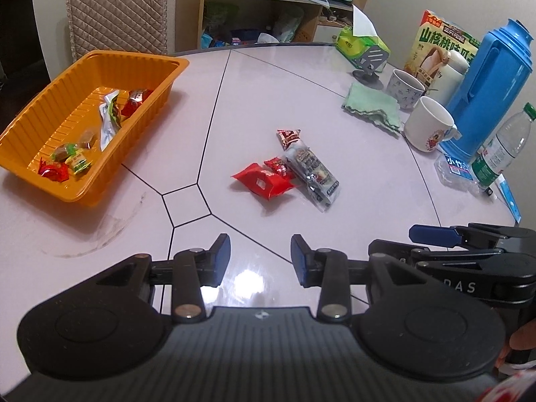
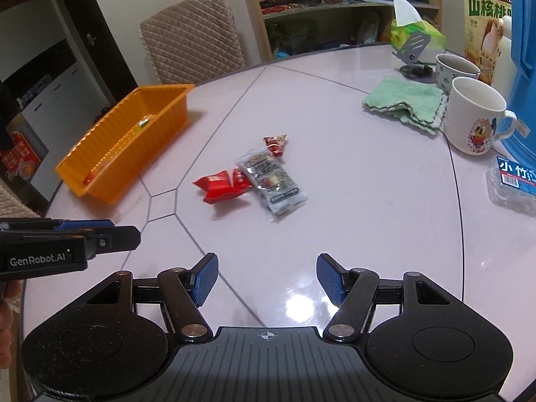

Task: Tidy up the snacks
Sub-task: 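Move both tools back toward the remaining snacks on the table, then grasp the clear-wrapped cookie pack with the right tool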

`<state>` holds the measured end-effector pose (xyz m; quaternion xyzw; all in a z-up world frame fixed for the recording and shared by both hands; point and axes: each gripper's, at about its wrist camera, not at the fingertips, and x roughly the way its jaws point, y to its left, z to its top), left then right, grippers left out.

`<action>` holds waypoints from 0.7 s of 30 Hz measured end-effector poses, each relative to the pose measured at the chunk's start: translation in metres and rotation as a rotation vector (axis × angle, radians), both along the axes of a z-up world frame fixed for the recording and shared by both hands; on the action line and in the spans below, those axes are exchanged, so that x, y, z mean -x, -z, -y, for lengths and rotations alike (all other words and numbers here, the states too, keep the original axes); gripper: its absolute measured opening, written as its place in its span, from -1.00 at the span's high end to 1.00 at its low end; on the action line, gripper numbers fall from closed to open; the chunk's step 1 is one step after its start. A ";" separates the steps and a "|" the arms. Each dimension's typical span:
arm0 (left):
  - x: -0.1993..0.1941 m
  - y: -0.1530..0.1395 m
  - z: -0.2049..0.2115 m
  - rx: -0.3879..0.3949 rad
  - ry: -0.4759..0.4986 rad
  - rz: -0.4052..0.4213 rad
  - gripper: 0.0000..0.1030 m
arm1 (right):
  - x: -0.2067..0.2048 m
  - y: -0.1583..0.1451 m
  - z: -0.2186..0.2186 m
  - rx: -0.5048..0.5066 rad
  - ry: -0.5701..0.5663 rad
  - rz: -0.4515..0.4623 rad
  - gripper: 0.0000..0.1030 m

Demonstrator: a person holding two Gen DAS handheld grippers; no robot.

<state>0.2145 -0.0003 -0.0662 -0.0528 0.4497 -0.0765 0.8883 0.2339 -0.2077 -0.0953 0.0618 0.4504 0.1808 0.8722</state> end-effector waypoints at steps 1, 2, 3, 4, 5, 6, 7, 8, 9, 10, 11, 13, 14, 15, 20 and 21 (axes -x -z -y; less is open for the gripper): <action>-0.003 0.001 0.000 0.000 -0.003 0.002 0.30 | -0.003 0.002 0.001 0.000 -0.001 0.004 -0.27; -0.005 0.003 0.000 -0.001 -0.007 0.002 0.30 | -0.005 0.004 0.001 0.000 -0.002 0.007 -0.27; -0.008 0.004 0.000 -0.002 -0.010 0.002 0.29 | -0.008 0.005 0.002 0.000 -0.003 0.012 -0.27; -0.010 0.006 0.000 -0.002 -0.012 0.003 0.27 | -0.010 0.007 0.003 -0.002 -0.007 0.015 -0.27; -0.013 0.007 0.000 -0.002 -0.014 0.003 0.24 | -0.013 0.009 0.003 0.000 -0.009 0.021 -0.27; -0.016 0.009 0.000 -0.003 -0.015 0.003 0.22 | -0.016 0.010 0.003 0.003 -0.011 0.025 -0.27; -0.018 0.010 0.000 -0.002 -0.014 0.004 0.22 | -0.019 0.011 0.003 0.006 -0.015 0.031 -0.27; -0.020 0.011 0.000 -0.002 -0.014 0.005 0.22 | -0.022 0.013 0.003 0.010 -0.019 0.036 -0.27; -0.023 0.013 0.000 -0.003 -0.015 0.005 0.21 | -0.025 0.015 0.002 0.012 -0.023 0.041 -0.27; -0.026 0.015 0.001 -0.003 -0.013 0.003 0.21 | -0.028 0.016 0.002 0.011 -0.027 0.045 -0.26; -0.029 0.016 0.001 -0.003 -0.012 0.000 0.21 | -0.031 0.018 0.003 0.011 -0.031 0.048 -0.27; -0.034 0.020 0.002 -0.002 -0.011 -0.004 0.21 | -0.038 0.021 0.002 0.011 -0.038 0.053 -0.26; -0.036 0.021 0.002 -0.001 -0.010 -0.004 0.21 | -0.041 0.022 0.002 0.008 -0.041 0.056 -0.26; -0.038 0.022 0.002 -0.003 -0.009 -0.004 0.21 | -0.044 0.023 0.002 0.006 -0.047 0.059 -0.26; -0.052 0.026 0.002 -0.008 -0.014 -0.002 0.21 | -0.060 0.030 -0.003 0.010 -0.077 0.068 -0.26; -0.055 0.027 0.001 -0.009 -0.015 -0.003 0.21 | -0.062 0.031 -0.004 0.012 -0.084 0.070 -0.26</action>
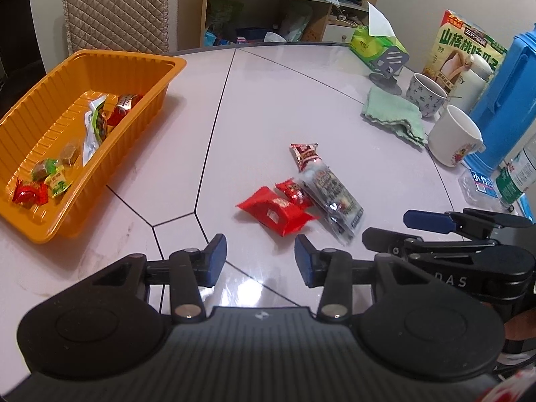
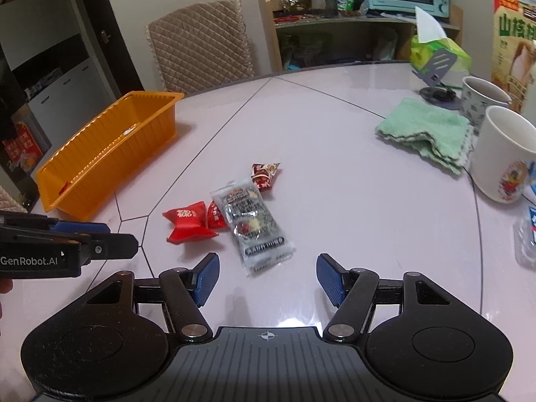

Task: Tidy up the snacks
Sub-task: 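Grasp the clear-wrapped cookie pack with the right tool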

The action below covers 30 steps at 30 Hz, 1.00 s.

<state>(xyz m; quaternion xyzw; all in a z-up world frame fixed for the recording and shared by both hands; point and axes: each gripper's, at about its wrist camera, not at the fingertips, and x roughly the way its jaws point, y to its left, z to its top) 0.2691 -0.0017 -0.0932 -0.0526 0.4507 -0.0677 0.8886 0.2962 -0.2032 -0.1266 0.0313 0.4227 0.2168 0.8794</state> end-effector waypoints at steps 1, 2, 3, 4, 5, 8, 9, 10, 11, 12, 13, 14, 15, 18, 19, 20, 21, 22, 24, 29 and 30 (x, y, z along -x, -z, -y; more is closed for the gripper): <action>-0.002 0.001 0.000 0.000 -0.001 -0.001 0.21 | -0.003 0.001 -0.002 0.003 -0.007 0.004 -0.26; -0.004 0.002 0.000 0.002 -0.002 -0.001 0.21 | -0.006 0.002 -0.003 0.005 -0.017 0.009 -0.26; -0.006 0.002 0.000 0.002 -0.004 -0.001 0.21 | -0.009 0.003 -0.006 0.008 -0.027 0.017 -0.26; -0.008 0.003 0.000 0.002 -0.005 -0.002 0.21 | -0.011 0.004 -0.008 0.011 -0.035 0.024 -0.26; -0.010 0.004 0.000 0.003 -0.005 -0.002 0.21 | -0.015 0.005 -0.009 0.014 -0.043 0.028 -0.26; -0.014 0.006 -0.002 0.005 -0.011 -0.003 0.20 | -0.025 0.008 -0.015 0.023 -0.063 0.035 -0.26; -0.015 0.006 -0.002 0.004 -0.013 -0.004 0.20 | -0.028 0.009 -0.017 0.024 -0.070 0.039 -0.26; -0.016 0.007 -0.002 0.004 -0.014 -0.004 0.20 | -0.030 0.010 -0.019 0.026 -0.077 0.041 -0.26; -0.018 0.007 -0.003 0.003 -0.016 -0.004 0.20 | -0.033 0.011 -0.021 0.029 -0.085 0.043 -0.26; -0.018 0.008 -0.004 0.003 -0.018 -0.005 0.20 | -0.036 0.012 -0.023 0.033 -0.092 0.046 -0.26; -0.019 0.008 -0.004 0.003 -0.020 -0.005 0.20 | -0.038 0.013 -0.025 0.036 -0.100 0.047 -0.25; -0.021 0.009 -0.005 0.003 -0.023 -0.007 0.20 | -0.040 0.015 -0.026 0.039 -0.110 0.048 -0.25; -0.022 0.010 -0.005 0.003 -0.025 -0.008 0.20 | -0.042 0.016 -0.028 0.043 -0.120 0.049 -0.25; -0.024 0.012 -0.006 0.004 -0.030 -0.012 0.20 | -0.047 0.021 -0.034 0.055 -0.140 0.045 -0.18; -0.025 0.012 -0.007 0.004 -0.032 -0.012 0.20 | -0.048 0.023 -0.035 0.056 -0.146 0.042 -0.13; -0.026 0.012 -0.007 0.005 -0.032 -0.012 0.20 | -0.050 0.024 -0.037 0.059 -0.150 0.039 -0.07; -0.026 0.012 -0.007 0.005 -0.032 -0.011 0.19 | -0.051 0.026 -0.038 0.061 -0.155 0.036 -0.05; -0.026 0.012 -0.007 0.005 -0.033 -0.011 0.16 | -0.052 0.027 -0.039 0.063 -0.159 0.034 0.00; -0.028 0.012 -0.007 0.007 -0.033 -0.010 0.16 | -0.053 0.029 -0.041 0.066 -0.163 0.032 0.05; -0.032 0.011 -0.003 0.016 -0.031 -0.010 0.11 | -0.052 0.030 -0.040 0.065 -0.149 0.033 0.16; -0.033 0.012 -0.001 0.017 -0.030 -0.010 0.09 | -0.051 0.030 -0.039 0.065 -0.143 0.030 0.17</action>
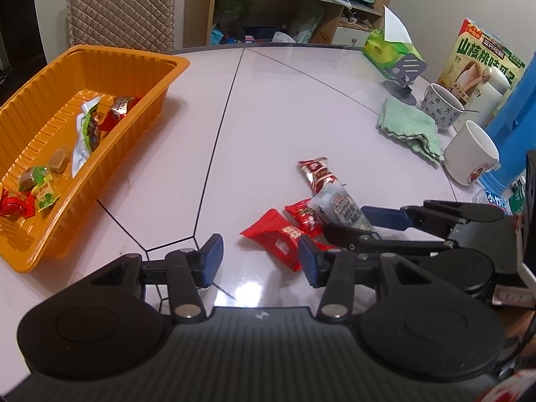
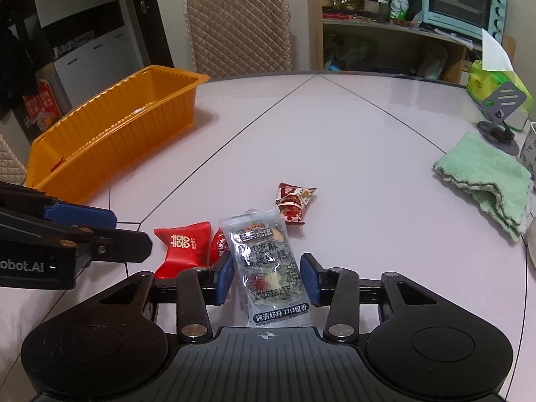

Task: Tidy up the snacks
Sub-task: 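Grasp the clear-wrapped cookie pack with the right tool, then grasp the large red candy packet with the left tool while the right tool holds the cookie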

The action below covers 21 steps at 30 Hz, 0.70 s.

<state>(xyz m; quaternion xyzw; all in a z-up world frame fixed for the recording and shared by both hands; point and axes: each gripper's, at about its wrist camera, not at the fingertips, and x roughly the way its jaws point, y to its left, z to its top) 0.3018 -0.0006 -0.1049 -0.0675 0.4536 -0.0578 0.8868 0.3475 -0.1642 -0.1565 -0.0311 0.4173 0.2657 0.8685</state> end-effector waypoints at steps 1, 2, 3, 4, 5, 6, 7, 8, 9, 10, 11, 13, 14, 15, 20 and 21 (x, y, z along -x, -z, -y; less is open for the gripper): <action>-0.001 0.000 0.001 0.001 0.000 0.000 0.08 | 0.001 0.000 0.001 0.002 0.007 -0.004 0.19; -0.002 0.001 0.003 0.003 0.001 0.001 0.07 | 0.002 -0.001 0.003 0.003 0.016 -0.009 0.20; -0.003 0.002 0.004 0.003 -0.001 -0.002 0.07 | 0.004 -0.002 0.005 0.002 0.026 -0.013 0.20; -0.004 0.002 0.006 0.005 -0.003 -0.005 0.07 | 0.006 -0.003 0.007 -0.001 0.038 -0.017 0.21; -0.005 0.003 0.007 0.010 -0.006 -0.006 0.06 | 0.007 -0.004 0.010 -0.006 0.054 -0.021 0.21; -0.006 0.004 0.008 0.014 -0.009 -0.008 0.04 | 0.009 -0.005 0.013 -0.011 0.068 -0.026 0.21; -0.008 0.005 0.009 0.015 -0.014 -0.011 -0.02 | 0.010 -0.006 0.016 -0.017 0.082 -0.034 0.21; -0.010 0.006 0.011 0.015 -0.019 -0.011 -0.11 | 0.011 -0.007 0.019 -0.025 0.095 -0.042 0.21; -0.011 0.007 0.012 0.013 -0.023 -0.010 -0.16 | 0.012 -0.008 0.022 -0.033 0.110 -0.044 0.21; -0.013 0.008 0.014 0.007 -0.028 -0.010 -0.26 | 0.014 -0.009 0.025 -0.038 0.121 -0.046 0.21; -0.015 0.010 0.016 0.001 -0.031 -0.008 -0.30 | 0.015 -0.011 0.028 -0.042 0.131 -0.048 0.22; -0.020 0.014 0.021 -0.017 -0.027 -0.006 -0.30 | 0.018 -0.013 0.033 -0.049 0.150 -0.051 0.22; -0.022 0.017 0.022 -0.030 -0.027 -0.010 -0.30 | 0.020 -0.014 0.037 -0.053 0.160 -0.056 0.22; -0.023 0.019 0.023 -0.038 -0.026 -0.013 -0.30 | 0.021 -0.014 0.040 -0.056 0.168 -0.061 0.22; -0.020 0.026 0.018 -0.069 -0.011 -0.017 -0.30 | 0.028 -0.015 0.051 -0.066 0.200 -0.074 0.22; -0.018 0.025 0.017 -0.076 -0.006 -0.013 -0.30 | 0.029 -0.015 0.052 -0.068 0.205 -0.077 0.22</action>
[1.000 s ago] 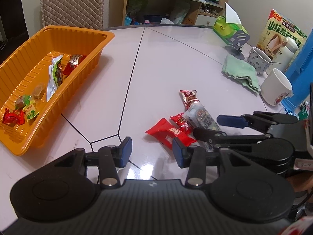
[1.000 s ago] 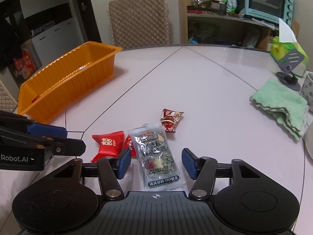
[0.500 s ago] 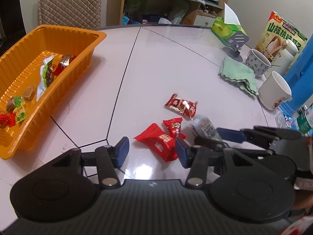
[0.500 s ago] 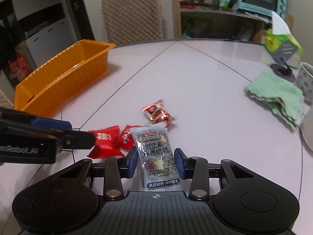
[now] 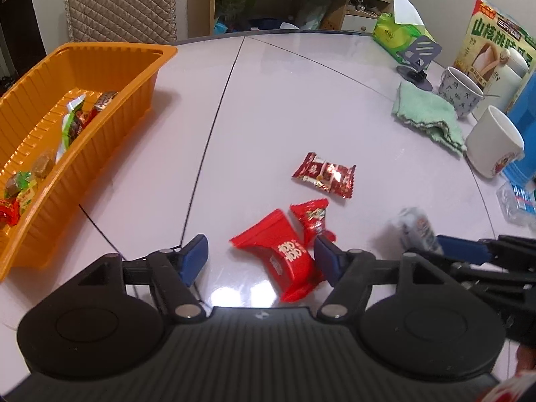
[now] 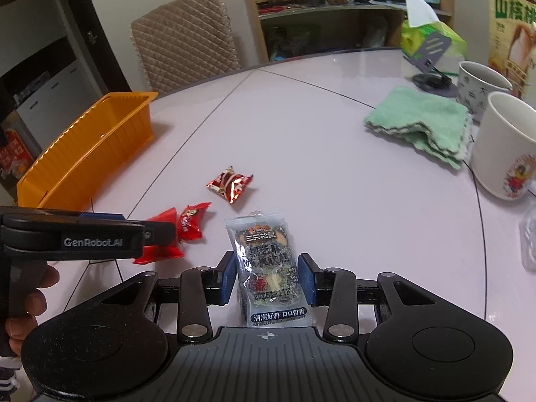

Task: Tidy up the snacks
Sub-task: 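Grasp the large red candy packet with the left tool while the right tool holds the cookie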

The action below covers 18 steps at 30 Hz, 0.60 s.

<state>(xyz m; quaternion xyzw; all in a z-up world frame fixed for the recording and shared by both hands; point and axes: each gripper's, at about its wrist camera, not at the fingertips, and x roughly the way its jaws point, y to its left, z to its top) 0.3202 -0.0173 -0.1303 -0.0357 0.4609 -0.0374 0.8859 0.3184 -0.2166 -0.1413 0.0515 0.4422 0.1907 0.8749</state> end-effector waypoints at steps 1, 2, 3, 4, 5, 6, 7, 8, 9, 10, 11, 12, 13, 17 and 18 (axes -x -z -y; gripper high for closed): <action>0.002 0.000 -0.002 -0.006 0.004 0.003 -0.30 | 0.001 0.000 0.001 -0.003 0.004 -0.003 0.22; 0.004 0.000 -0.003 -0.011 0.008 0.005 -0.29 | 0.002 0.001 0.002 -0.006 0.007 -0.008 0.22; 0.006 0.000 -0.005 -0.014 0.014 0.007 -0.29 | 0.002 0.001 0.003 -0.008 0.010 -0.012 0.22; 0.007 -0.001 -0.006 -0.019 0.021 0.011 -0.28 | 0.003 0.002 0.004 -0.008 0.013 -0.016 0.22; 0.008 -0.001 -0.006 -0.026 0.031 0.015 -0.22 | 0.004 0.002 0.004 -0.009 0.013 -0.019 0.22; 0.010 -0.001 -0.006 -0.034 0.043 0.018 -0.19 | 0.004 0.003 0.004 -0.010 0.014 -0.022 0.22; 0.010 -0.001 -0.005 -0.041 0.055 0.022 -0.14 | 0.005 0.003 0.004 -0.010 0.014 -0.023 0.22; 0.011 -0.001 -0.004 -0.048 0.069 0.027 -0.10 | 0.005 0.003 0.004 -0.010 0.014 -0.024 0.22; 0.011 -0.002 -0.001 -0.056 0.082 0.032 -0.07 | 0.005 0.003 0.004 -0.011 0.014 -0.025 0.22; 0.011 -0.002 0.002 -0.065 0.096 0.037 0.00 | 0.006 0.003 0.004 -0.011 0.015 -0.026 0.22; 0.011 -0.002 0.005 -0.075 0.112 0.042 0.08 | 0.006 0.003 0.005 -0.010 0.016 -0.026 0.22; 0.011 -0.002 0.007 -0.084 0.127 0.045 0.12 | 0.006 0.003 0.005 -0.010 0.018 -0.026 0.22; 0.010 -0.002 0.010 -0.092 0.140 0.046 0.20 | 0.006 0.003 0.005 -0.010 0.019 -0.026 0.22; 0.008 0.001 0.016 -0.108 0.165 0.039 0.38 | 0.007 0.002 0.007 -0.011 0.028 -0.025 0.22; 0.008 0.002 0.017 -0.108 0.170 0.035 0.40 | 0.007 0.002 0.008 -0.010 0.029 -0.025 0.22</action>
